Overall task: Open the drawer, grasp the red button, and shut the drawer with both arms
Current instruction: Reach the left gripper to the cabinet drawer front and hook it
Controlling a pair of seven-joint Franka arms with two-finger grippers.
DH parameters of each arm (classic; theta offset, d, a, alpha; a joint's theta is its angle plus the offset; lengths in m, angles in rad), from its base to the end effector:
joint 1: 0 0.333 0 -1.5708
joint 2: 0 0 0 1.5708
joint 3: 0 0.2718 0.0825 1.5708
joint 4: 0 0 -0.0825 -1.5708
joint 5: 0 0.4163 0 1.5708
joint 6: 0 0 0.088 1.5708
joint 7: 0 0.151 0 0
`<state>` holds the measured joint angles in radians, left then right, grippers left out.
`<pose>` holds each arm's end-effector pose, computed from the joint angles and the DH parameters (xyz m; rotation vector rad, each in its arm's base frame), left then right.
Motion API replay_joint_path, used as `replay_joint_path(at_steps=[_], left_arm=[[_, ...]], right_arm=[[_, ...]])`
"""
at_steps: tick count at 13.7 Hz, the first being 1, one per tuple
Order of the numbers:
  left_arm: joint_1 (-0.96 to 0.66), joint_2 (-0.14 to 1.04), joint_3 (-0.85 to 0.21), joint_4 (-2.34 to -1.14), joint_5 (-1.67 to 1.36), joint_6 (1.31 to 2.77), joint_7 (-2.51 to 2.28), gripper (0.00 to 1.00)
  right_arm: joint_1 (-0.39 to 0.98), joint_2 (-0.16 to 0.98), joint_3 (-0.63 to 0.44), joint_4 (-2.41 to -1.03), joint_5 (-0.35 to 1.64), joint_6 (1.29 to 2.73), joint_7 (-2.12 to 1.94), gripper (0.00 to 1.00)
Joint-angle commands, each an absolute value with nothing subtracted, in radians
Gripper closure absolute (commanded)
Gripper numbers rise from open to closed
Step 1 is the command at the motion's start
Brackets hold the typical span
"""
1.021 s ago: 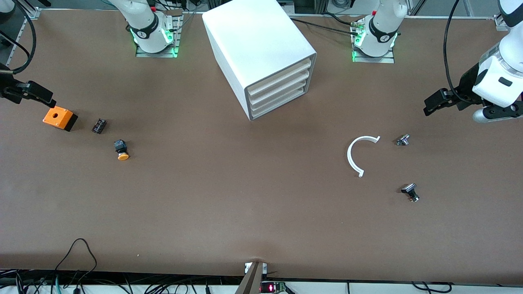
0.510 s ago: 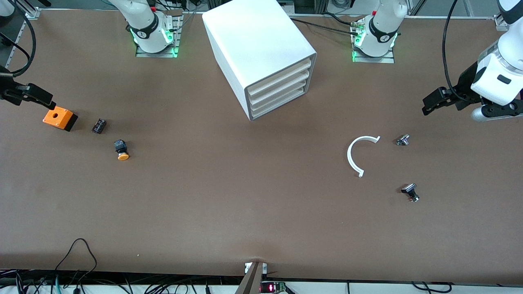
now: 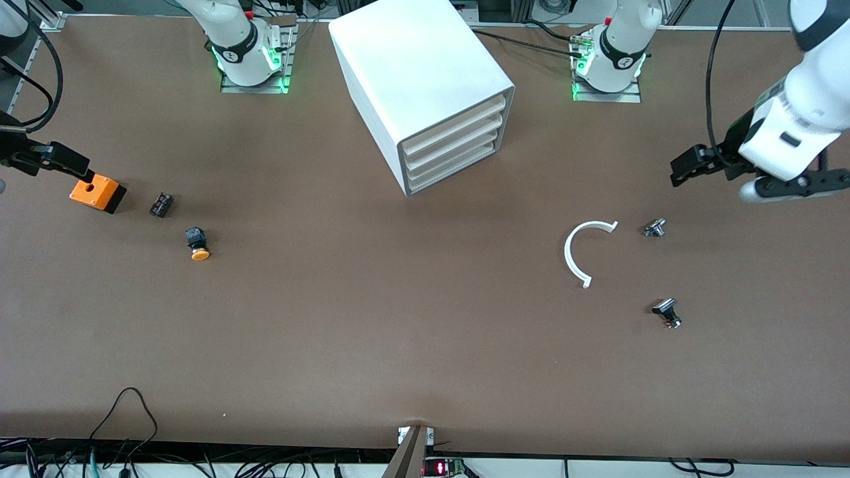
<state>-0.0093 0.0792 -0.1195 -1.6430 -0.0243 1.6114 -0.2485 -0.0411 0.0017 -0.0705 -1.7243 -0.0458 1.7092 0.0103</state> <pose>0.5932 -0.0790 0.4568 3.1183 0.1903 -0.1792 0.5881 -0.0722 0.4695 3.0918 -0.1783 -0.0295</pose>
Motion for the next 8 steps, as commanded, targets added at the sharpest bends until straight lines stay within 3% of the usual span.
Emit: replay_joint_path(at_steps=[1,6,8], left_arm=[[-0.011,0.164,-0.153,-1.589,-0.026,1.571,-0.229,0.00],[-0.014,0.273,-0.232,-1.620,-0.135,1.600,-0.229,0.00],[-0.014,0.296,-0.258,-1.731,-0.248,1.693,-0.226,0.00]], right_arm=[[-0.049,0.020,-0.063,-1.697,-0.044,1.701,0.020,0.00],[-0.051,0.020,-0.063,-1.697,-0.043,1.703,0.020,0.00],[-0.051,0.020,-0.063,-1.697,-0.043,1.703,0.020,0.00]])
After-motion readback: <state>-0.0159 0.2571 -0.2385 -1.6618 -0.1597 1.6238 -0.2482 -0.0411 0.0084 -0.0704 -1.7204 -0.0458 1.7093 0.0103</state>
